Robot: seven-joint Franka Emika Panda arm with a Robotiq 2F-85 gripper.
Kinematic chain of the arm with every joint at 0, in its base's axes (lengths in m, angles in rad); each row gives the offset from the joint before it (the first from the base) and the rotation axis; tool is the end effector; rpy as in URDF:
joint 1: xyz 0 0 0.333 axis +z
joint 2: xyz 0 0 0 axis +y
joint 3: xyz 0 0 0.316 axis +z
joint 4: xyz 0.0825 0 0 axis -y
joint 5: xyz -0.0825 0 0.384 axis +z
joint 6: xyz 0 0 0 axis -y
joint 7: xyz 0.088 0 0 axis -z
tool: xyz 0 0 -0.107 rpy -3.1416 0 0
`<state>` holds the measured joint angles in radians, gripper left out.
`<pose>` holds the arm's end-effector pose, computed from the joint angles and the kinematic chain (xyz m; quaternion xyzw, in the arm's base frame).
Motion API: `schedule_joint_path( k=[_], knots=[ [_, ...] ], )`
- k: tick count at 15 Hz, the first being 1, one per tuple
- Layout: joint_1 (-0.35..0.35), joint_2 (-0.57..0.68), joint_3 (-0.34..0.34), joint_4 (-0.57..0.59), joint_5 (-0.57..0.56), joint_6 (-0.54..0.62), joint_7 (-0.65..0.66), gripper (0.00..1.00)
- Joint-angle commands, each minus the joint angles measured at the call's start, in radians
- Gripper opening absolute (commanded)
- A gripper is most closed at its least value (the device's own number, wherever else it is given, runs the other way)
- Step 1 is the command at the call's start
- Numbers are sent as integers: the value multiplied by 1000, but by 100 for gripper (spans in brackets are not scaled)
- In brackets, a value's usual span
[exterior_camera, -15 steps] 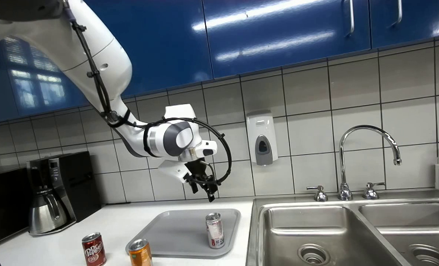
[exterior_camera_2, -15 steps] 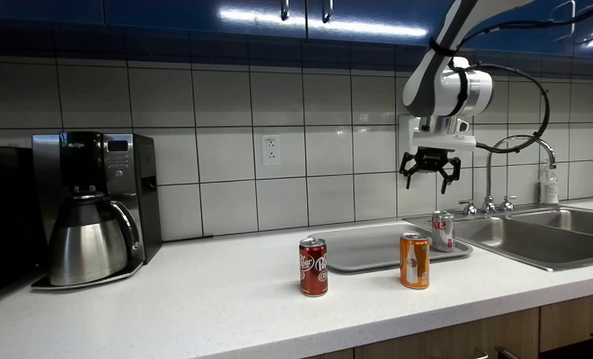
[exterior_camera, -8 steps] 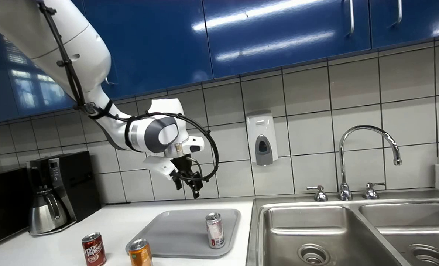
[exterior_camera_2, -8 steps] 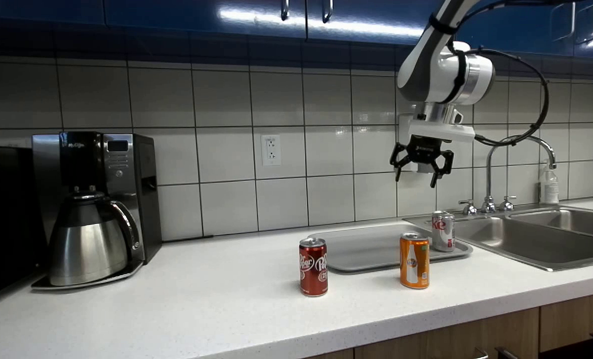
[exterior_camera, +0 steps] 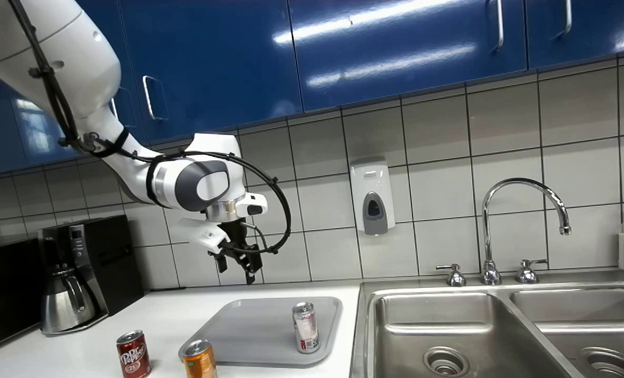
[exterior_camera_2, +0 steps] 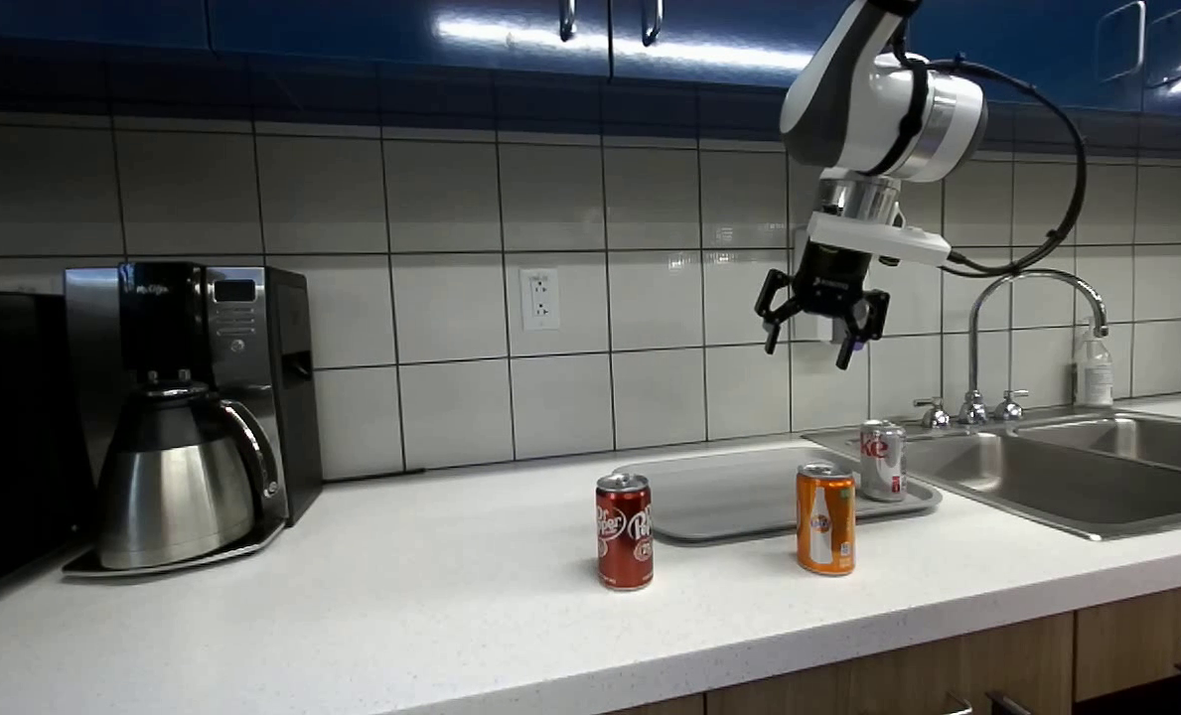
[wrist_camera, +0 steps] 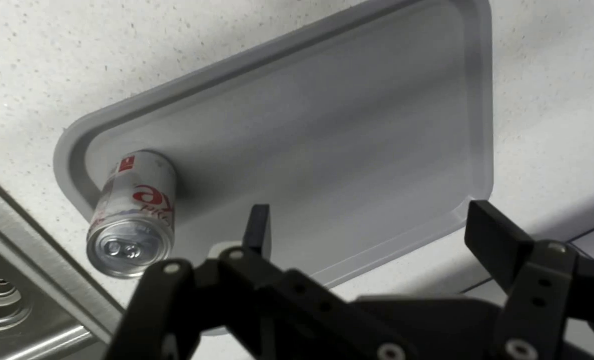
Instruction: Put all three cans on the grey tray
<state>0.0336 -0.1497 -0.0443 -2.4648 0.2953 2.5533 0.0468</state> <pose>0.4831 -0.0092 0.3746 -0.9782 0.1401 -0.1153 0.1010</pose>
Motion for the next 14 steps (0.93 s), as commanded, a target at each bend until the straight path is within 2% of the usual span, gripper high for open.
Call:
schedule_joint_path(
  k=[1, 7, 14],
  knots=[
    [1, -63, 4, -35, 0, -97, -47, 100],
    [-3, -90, 23, -63, -93, -175, -44, 100],
    [12, -98, 75, -100, -219, -135, -28, 100]
  ],
)
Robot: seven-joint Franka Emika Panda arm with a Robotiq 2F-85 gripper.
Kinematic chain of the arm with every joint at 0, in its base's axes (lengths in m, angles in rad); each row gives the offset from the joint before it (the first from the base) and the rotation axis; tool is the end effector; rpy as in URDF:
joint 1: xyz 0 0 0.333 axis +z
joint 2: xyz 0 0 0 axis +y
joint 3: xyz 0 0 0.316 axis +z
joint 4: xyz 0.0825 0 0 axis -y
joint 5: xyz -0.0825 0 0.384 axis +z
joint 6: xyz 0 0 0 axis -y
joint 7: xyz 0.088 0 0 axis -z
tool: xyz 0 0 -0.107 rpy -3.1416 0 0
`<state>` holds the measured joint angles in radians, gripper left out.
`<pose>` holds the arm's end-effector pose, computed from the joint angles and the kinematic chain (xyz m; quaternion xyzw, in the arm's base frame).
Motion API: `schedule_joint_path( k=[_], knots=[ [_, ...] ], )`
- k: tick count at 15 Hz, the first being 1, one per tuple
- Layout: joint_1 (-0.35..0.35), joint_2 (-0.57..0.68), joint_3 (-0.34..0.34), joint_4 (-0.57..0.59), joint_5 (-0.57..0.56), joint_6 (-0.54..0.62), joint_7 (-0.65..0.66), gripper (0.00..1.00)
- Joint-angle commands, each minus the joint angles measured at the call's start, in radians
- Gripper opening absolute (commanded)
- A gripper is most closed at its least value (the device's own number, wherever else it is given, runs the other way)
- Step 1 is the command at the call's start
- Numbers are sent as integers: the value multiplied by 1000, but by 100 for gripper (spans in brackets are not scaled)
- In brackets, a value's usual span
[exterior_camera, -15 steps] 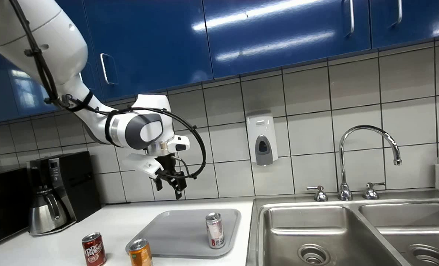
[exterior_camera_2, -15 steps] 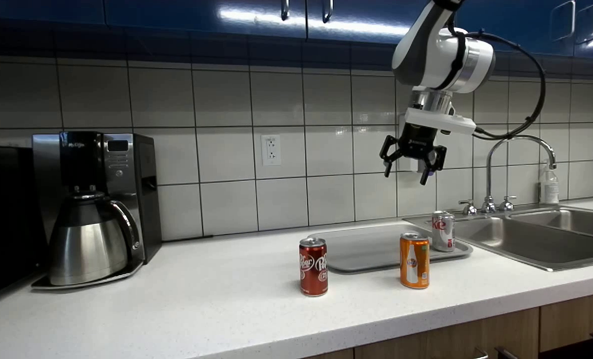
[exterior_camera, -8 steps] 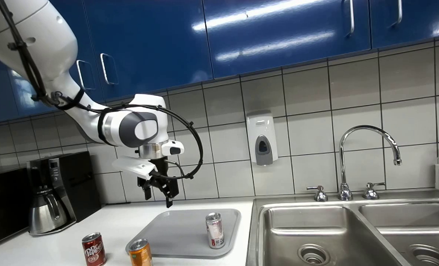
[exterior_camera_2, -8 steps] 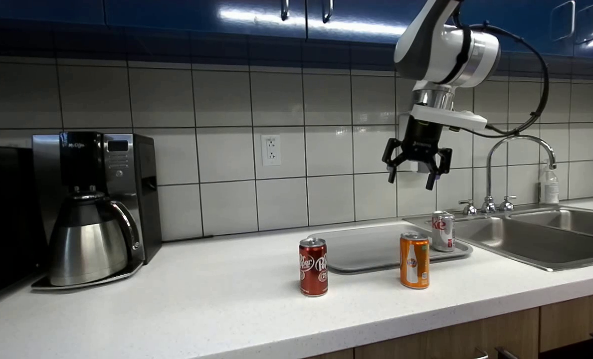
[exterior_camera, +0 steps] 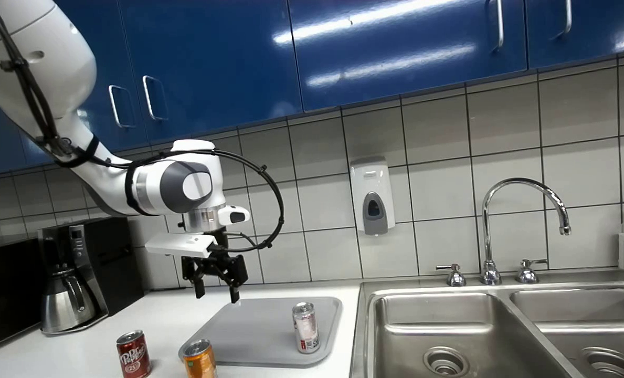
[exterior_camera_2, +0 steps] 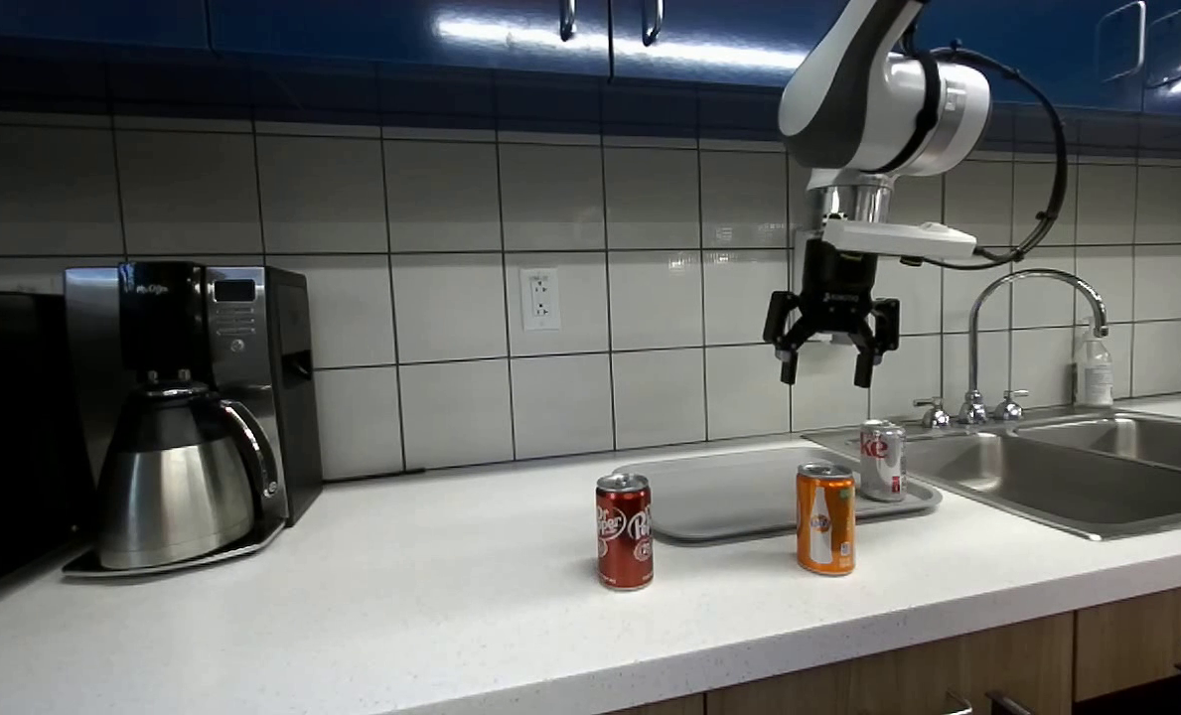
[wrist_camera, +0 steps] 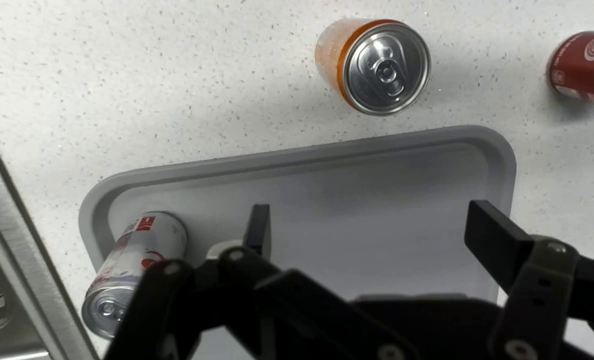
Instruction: Put all three cans on the grey tray
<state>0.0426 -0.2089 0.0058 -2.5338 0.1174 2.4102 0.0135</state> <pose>0.4478 0.0224 0.3574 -0.9980 0.0246 -0.0413 0.0417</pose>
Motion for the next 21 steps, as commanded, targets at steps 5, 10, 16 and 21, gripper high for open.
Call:
schedule_joint_path(
  k=[5, 10, 16, 21],
  knots=[
    [22, -43, 46, -55, -63, 13, 0, 100],
    [38, -41, 56, -83, -61, 9, -5, 100],
    [45, -36, 69, -123, -74, 10, -4, 100],
    [42, -33, 77, -153, -117, 35, 5, 100]
  ],
)
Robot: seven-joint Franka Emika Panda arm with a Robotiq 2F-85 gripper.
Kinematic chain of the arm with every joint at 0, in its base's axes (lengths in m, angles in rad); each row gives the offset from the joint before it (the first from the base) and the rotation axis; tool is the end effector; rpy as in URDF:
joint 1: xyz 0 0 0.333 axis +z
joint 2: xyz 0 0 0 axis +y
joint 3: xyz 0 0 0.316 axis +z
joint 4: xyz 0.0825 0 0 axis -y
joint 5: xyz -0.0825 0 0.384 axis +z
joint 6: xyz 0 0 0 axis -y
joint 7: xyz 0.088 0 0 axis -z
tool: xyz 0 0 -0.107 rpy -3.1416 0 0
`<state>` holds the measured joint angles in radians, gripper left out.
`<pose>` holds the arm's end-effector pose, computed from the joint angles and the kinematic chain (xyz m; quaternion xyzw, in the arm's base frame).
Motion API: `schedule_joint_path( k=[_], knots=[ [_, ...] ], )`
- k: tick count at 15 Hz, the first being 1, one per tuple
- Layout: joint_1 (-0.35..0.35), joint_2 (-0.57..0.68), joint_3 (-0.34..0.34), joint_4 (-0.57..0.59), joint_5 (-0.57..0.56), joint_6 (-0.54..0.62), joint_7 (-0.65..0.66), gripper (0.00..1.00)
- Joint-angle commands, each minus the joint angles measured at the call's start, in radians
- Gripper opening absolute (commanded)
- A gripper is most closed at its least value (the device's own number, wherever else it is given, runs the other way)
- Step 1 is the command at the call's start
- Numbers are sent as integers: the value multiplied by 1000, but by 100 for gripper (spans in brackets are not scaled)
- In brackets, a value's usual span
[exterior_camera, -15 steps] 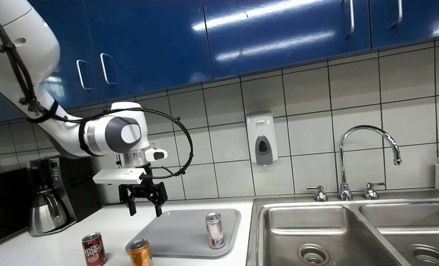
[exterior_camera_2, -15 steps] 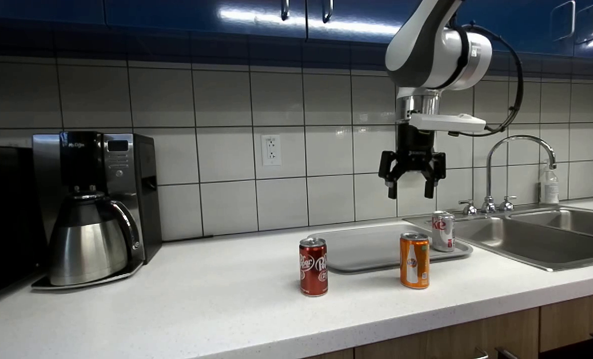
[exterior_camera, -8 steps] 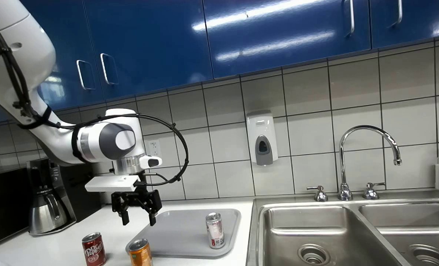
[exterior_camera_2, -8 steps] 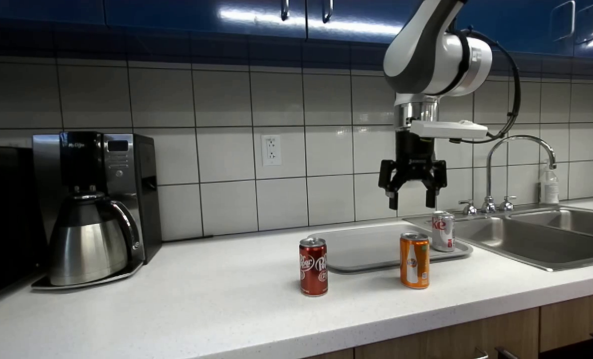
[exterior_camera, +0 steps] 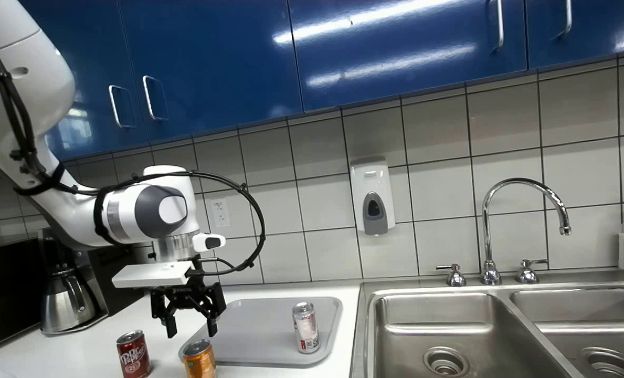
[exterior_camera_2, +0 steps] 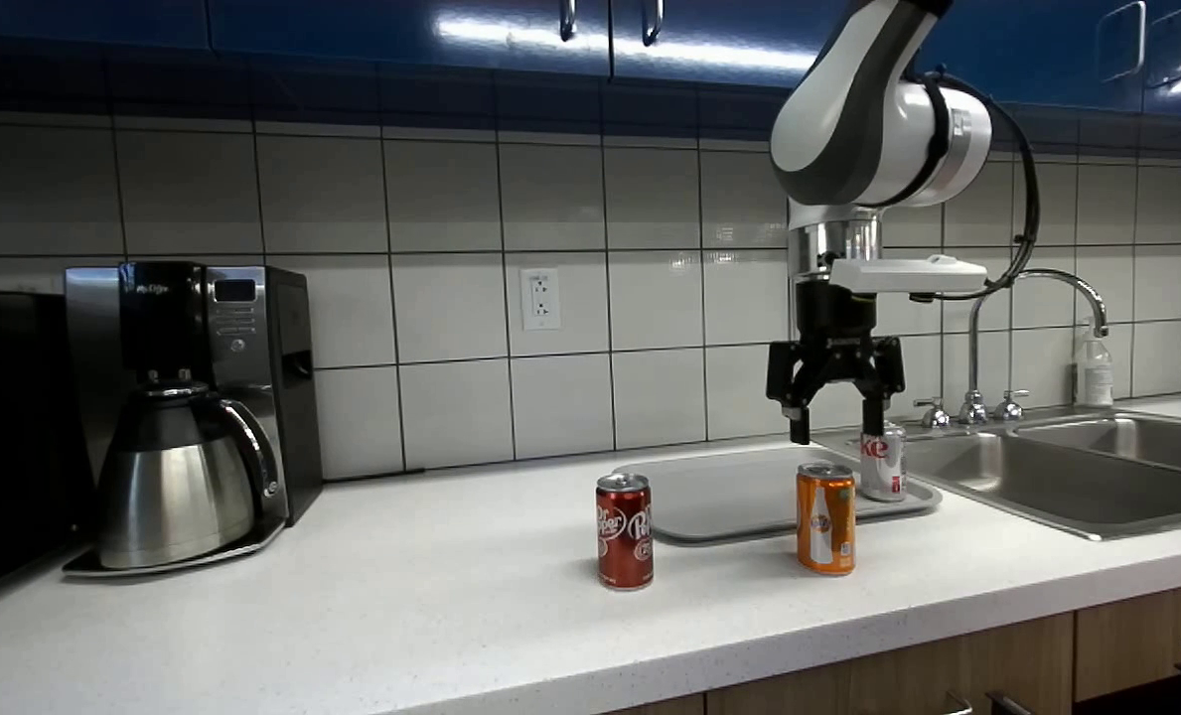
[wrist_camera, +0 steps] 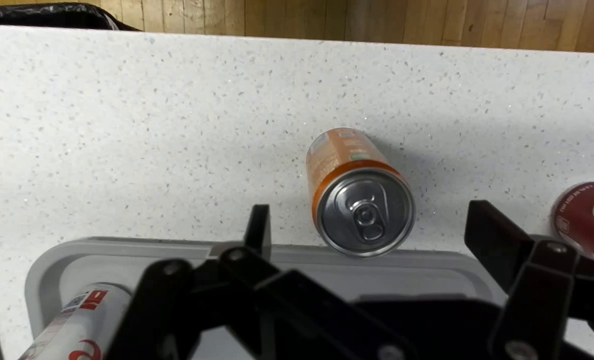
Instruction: Put all three cans on the grey tray
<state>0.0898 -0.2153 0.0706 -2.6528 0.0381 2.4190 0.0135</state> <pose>0.4054 0.0648 0.3112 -0.9983 -0.0581 0.0098 0.0041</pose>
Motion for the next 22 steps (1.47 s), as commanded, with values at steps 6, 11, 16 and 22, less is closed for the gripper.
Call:
schedule_joint_path(
  k=[6, 11, 16, 22],
  knots=[
    [-1, -14, 15, -64, -62, 72, 7, 100],
    [-1, 16, 22, -72, -71, 91, 10, 100],
    [-5, 61, 22, -66, -88, 117, 19, 100],
    [-5, 123, 21, -52, -112, 158, 25, 100]
  ],
)
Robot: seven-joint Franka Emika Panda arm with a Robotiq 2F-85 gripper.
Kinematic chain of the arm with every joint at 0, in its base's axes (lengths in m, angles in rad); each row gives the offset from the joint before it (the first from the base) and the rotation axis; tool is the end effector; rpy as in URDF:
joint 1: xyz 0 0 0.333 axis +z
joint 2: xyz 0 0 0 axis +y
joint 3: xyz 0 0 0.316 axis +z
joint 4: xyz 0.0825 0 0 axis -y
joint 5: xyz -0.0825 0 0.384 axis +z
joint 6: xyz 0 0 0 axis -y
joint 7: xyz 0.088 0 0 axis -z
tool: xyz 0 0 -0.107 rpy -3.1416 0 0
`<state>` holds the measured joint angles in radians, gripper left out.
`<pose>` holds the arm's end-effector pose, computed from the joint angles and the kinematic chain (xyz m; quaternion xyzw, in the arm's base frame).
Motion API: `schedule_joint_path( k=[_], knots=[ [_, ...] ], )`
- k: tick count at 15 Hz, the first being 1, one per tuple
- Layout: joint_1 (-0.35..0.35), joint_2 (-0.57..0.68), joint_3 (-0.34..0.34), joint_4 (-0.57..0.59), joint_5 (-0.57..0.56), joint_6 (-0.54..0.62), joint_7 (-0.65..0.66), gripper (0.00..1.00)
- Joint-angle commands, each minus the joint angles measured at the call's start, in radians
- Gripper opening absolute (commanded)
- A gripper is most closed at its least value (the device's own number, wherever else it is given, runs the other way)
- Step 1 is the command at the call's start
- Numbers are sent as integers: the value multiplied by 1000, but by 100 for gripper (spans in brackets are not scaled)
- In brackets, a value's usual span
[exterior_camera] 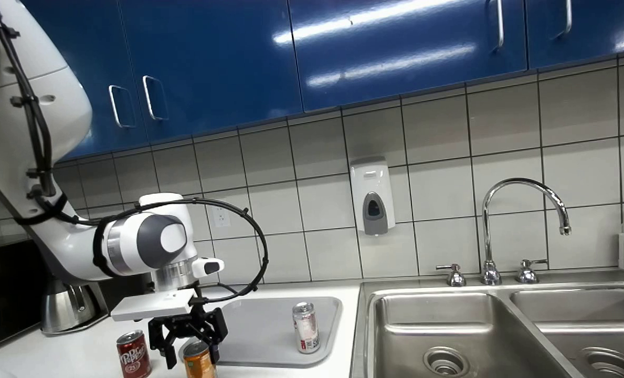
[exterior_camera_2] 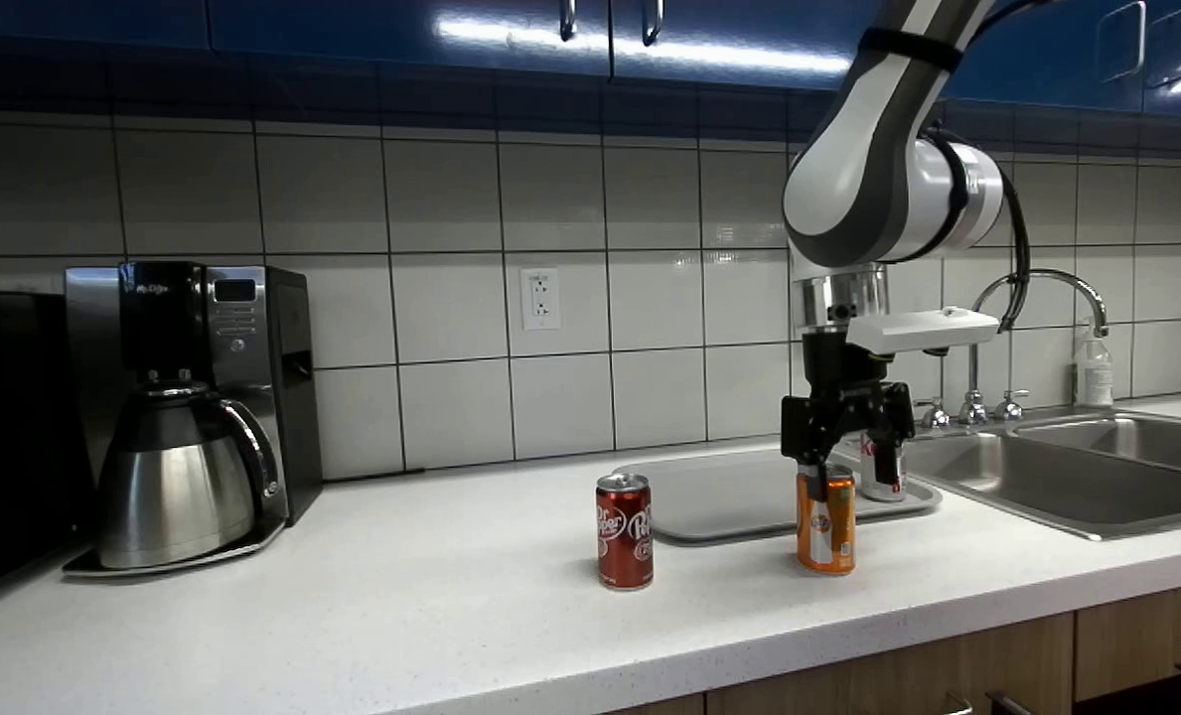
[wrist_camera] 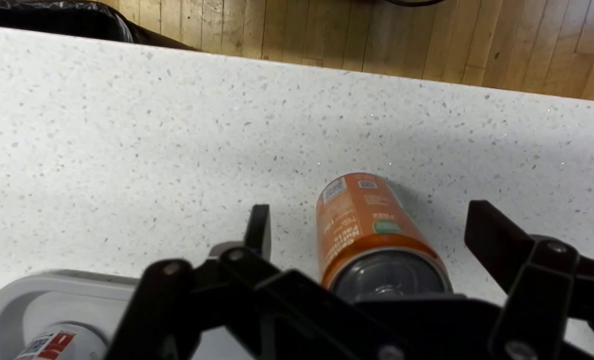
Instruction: Put all three cans on the grey tray
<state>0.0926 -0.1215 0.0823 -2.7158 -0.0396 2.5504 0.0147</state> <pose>0.3911 0.0687 0.2608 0.9950 0.0962 -0.0207 0.0177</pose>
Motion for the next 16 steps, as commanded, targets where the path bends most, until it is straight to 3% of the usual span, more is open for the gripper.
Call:
schedule_joint_path(
  k=[1, 16],
  knots=[
    [-8, 37, 9, 13, -38, 32, 25, 100],
    [-5, 130, 1, 65, -73, 69, 41, 100]
  ],
)
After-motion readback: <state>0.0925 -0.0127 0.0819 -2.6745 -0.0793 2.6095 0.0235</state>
